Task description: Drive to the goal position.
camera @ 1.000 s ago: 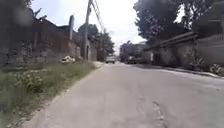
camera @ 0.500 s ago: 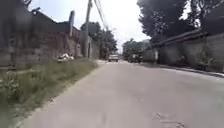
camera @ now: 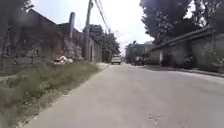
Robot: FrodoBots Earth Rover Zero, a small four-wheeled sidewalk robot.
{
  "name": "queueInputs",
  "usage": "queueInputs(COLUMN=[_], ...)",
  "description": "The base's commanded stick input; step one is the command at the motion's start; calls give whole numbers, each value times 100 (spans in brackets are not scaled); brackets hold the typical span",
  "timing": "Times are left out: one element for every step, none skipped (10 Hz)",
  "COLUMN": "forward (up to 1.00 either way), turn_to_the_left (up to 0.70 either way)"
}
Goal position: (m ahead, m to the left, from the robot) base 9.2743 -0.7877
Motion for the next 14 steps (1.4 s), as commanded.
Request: queueInputs(forward=[100,100,100,100,100,100,100,100,100,100,100,100,100,100], turn_to_the_left=[-22,-28,-29,-28,-25,-9,0,0,0,0,0,0,0,0])
